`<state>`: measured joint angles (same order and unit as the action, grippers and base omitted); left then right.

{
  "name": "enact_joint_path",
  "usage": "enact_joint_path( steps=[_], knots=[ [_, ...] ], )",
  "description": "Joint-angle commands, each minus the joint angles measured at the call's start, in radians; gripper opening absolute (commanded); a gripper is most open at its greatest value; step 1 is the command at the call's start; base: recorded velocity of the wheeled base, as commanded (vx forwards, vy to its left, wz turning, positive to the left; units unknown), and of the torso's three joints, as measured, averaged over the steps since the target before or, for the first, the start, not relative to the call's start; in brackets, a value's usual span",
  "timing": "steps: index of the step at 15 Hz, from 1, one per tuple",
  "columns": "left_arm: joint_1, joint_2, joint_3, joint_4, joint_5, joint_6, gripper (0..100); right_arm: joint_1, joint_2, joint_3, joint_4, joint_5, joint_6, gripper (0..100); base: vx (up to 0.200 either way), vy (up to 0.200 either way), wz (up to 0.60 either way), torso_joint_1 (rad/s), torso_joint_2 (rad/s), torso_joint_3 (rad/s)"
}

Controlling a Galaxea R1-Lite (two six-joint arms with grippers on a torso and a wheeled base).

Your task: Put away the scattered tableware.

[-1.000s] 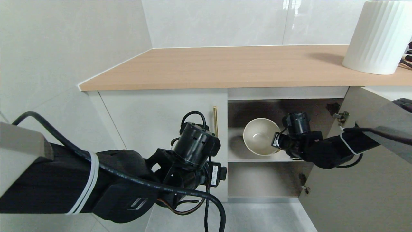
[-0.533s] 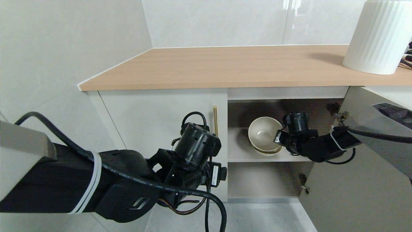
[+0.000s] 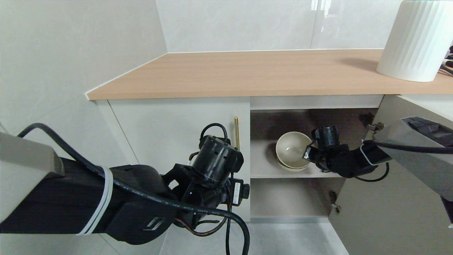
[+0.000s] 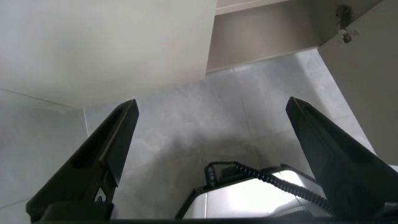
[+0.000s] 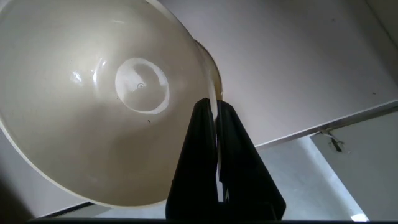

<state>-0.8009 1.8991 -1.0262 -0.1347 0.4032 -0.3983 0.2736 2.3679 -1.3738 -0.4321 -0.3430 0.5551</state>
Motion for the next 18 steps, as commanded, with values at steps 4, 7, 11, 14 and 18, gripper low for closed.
enact_joint_path(
  steps=[4, 7, 11, 14, 18],
  knots=[
    [0.0, 0.0, 0.0, 0.0, 0.0, -0.001, 100, -0.008, 0.014, -0.014, 0.0, -0.001, 0.0, 0, 0.0, 0.0, 0.0, 0.0, 0.0, 0.0],
    [0.0, 0.0, 0.0, 0.0, 0.0, -0.001, 100, -0.01, 0.025, -0.025, 0.001, -0.001, 0.0, 0, 0.0, 0.0, 0.0, 0.0, 0.0, 0.0],
    [0.0, 0.0, 0.0, 0.0, 0.0, -0.001, 100, -0.008, 0.034, -0.034, 0.001, -0.002, -0.001, 0, 0.0, 0.0, 0.0, 0.0, 0.0, 0.0],
    [0.0, 0.0, 0.0, 0.0, 0.0, -0.001, 100, -0.008, 0.037, -0.034, 0.001, -0.002, -0.004, 100, 0.0, 0.0, 0.0, 0.0, 0.0, 0.0],
    [0.002, 0.0, 0.0, -0.002, 0.0, -0.001, 100, -0.001, 0.034, -0.027, 0.003, 0.006, -0.004, 100, 0.0, 0.0, 0.0, 0.0, 0.0, 0.0]
  ],
)
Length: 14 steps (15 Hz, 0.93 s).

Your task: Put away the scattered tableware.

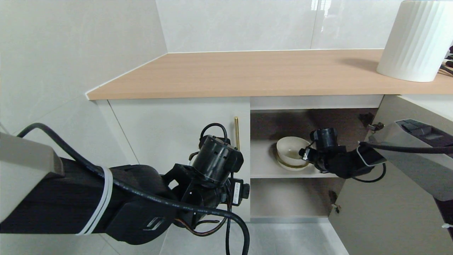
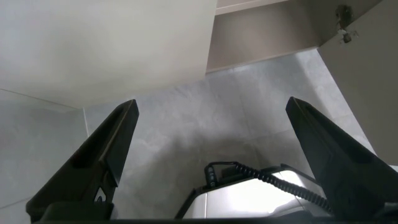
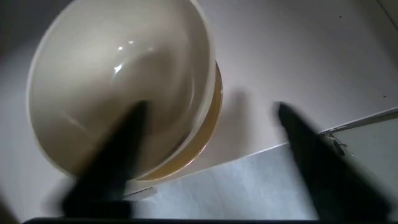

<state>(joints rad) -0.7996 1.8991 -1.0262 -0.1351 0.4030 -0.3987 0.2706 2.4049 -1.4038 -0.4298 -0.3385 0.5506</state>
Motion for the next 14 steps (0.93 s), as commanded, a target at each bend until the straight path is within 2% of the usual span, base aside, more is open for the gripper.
enact_joint_path(
  steps=[1, 3, 5, 7, 8, 9, 10, 12, 14],
  knots=[
    [0.0, 0.0, 0.0, 0.0, 0.0, 0.0, 100, 0.009, -0.009, 0.005, 0.0, 0.001, 0.0, 100, 0.0, 0.0, 0.0, 0.0, 0.0, 0.0],
    [0.0, -0.002, 0.0, 0.0, 0.0, 0.0, 100, 0.01, -0.013, 0.006, 0.006, 0.001, 0.002, 100, 0.0, 0.0, 0.0, 0.0, 0.0, 0.0],
    [0.02, -0.014, 0.0, 0.0, 0.0, -0.008, 100, 0.032, -0.098, 0.022, 0.109, 0.036, 0.018, 100, 0.0, 0.0, 0.0, 0.0, 0.0, 0.0],
    [0.056, -0.088, 0.021, 0.003, -0.003, -0.011, 100, 0.068, -0.247, 0.085, 0.252, 0.151, 0.031, 100, 0.0, 0.0, 0.0, 0.0, 0.0, 0.0],
    [0.066, -0.112, 0.029, 0.005, -0.004, -0.009, 100, 0.076, -0.29, 0.103, 0.281, 0.181, 0.031, 100, 0.0, 0.0, 0.0, 0.0, 0.0, 0.0],
    [0.099, -0.163, 0.034, 0.005, -0.006, 0.017, 100, 0.094, -0.391, 0.144, 0.362, 0.216, 0.022, 100, 0.0, 0.0, 0.0, 0.0, 0.0, 0.0],
    [0.134, -0.226, 0.044, 0.009, -0.012, 0.028, 100, 0.108, -0.521, 0.201, 0.467, 0.222, 0.017, 100, 0.0, 0.0, 0.0, 0.0, 0.0, 0.0],
    [0.138, -0.311, 0.106, 0.015, -0.019, 0.028, 100, 0.131, -0.71, 0.275, 0.563, 0.225, -0.021, 100, 0.0, 0.0, 0.0, 0.0, 0.0, 0.0],
    [0.138, -0.384, 0.187, 0.015, -0.015, 0.043, 100, 0.176, -0.846, 0.373, 0.618, 0.222, -0.054, 100, 0.0, 0.0, 0.0, 0.0, 0.0, 0.0]
  ],
)
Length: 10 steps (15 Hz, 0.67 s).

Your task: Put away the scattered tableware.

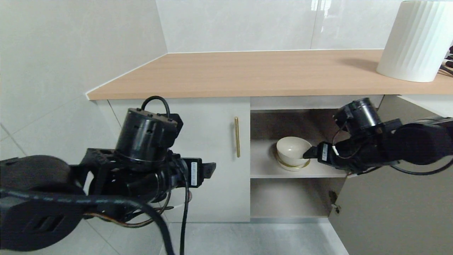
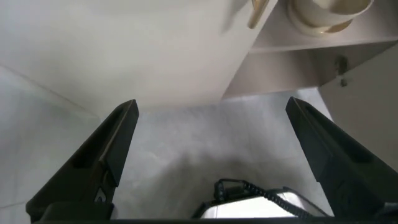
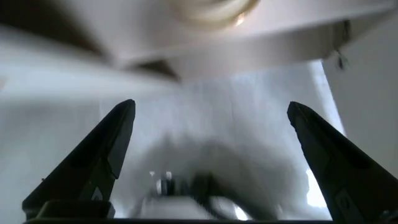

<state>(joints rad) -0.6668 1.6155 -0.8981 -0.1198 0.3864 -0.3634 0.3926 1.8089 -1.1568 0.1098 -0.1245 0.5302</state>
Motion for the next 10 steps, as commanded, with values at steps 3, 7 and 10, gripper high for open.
enact_joint_path(
  steps=[3, 7, 10],
  knots=[
    [0.007, -0.218, 0.16, 0.003, 0.005, 0.012, 100, 0.068, -0.408, 0.203, 0.154, 0.009, -0.073, 100, 0.0, 0.0, 0.0, 0.0, 0.0, 0.0],
    [0.044, -0.233, 0.212, 0.028, -0.011, 0.052, 100, 0.081, -0.433, 0.204, 0.248, 0.006, -0.072, 100, -0.05, 0.0, 0.0, 0.001, 0.0, 0.002],
    [0.042, -0.19, 0.228, 0.026, -0.009, 0.047, 100, 0.083, -0.431, 0.204, 0.248, 0.005, -0.07, 100, -0.2, 0.0, 0.0, 0.007, 0.0, -0.001]
  ],
)
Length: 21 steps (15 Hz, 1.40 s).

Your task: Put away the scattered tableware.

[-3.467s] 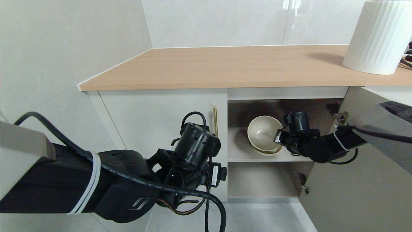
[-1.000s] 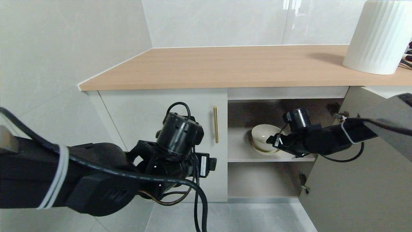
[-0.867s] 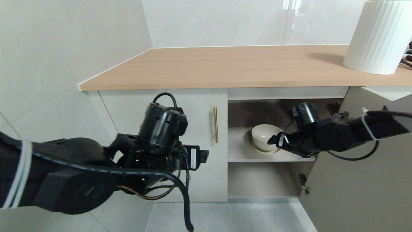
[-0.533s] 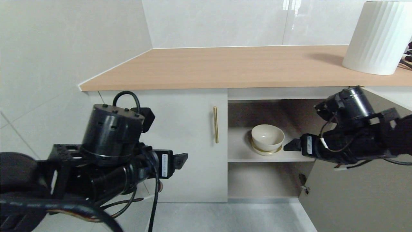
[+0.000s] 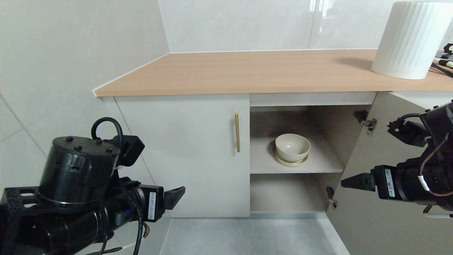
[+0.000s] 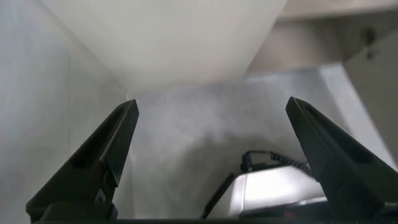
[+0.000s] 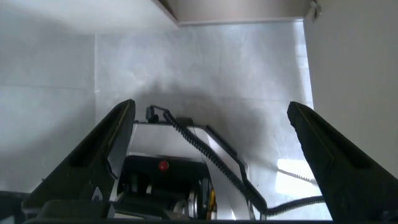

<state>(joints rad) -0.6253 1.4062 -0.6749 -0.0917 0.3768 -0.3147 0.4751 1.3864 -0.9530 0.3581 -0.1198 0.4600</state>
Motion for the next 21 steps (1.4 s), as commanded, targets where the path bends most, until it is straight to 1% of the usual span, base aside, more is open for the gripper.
enact_joint_path(
  steps=[1, 14, 21],
  knots=[
    [-0.005, 0.022, 0.006, -0.002, 0.001, -0.003, 100, 0.0, -0.006, 0.0, -0.001, 0.0, 0.0, 100, -0.2, 0.0, 0.0, -0.007, 0.0, 0.007],
    [-0.008, 0.017, 0.011, -0.003, 0.004, -0.003, 100, 0.002, 0.017, 0.002, -0.002, 0.002, 0.003, 100, -0.2, 0.0, 0.0, 0.001, 0.0, 0.002],
    [-0.008, 0.016, 0.009, -0.003, 0.017, -0.003, 100, 0.005, 0.019, 0.002, -0.002, 0.002, 0.003, 100, 0.0, 0.0, 0.0, 0.0, 0.0, 0.0]
  ],
)
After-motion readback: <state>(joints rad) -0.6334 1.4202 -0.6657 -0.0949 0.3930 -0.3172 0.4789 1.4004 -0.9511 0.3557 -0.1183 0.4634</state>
